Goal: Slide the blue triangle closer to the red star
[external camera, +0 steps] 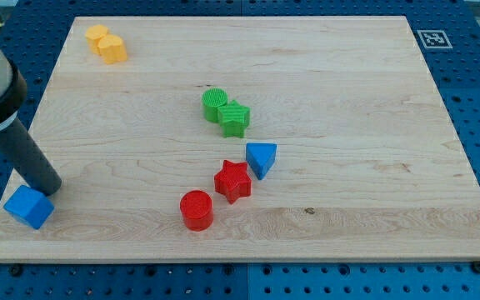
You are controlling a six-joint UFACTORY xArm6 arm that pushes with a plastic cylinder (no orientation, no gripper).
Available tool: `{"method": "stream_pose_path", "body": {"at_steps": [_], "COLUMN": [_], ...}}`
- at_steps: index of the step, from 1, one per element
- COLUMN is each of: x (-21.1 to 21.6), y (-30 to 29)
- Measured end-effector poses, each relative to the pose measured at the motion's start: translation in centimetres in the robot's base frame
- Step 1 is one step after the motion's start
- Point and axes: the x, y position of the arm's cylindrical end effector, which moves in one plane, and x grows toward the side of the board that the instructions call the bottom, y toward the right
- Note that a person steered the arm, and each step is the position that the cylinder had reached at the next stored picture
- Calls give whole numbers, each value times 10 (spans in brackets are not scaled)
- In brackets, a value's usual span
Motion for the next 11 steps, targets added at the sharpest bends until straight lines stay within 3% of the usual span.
{"method": "stream_pose_path", "body": {"at_steps": [1,2,3,4,5,7,9,11], "x": [-8,-34,-35,-36,-49,-75,-74,-68], "y": [7,87,165,178,238,280,349,369]}}
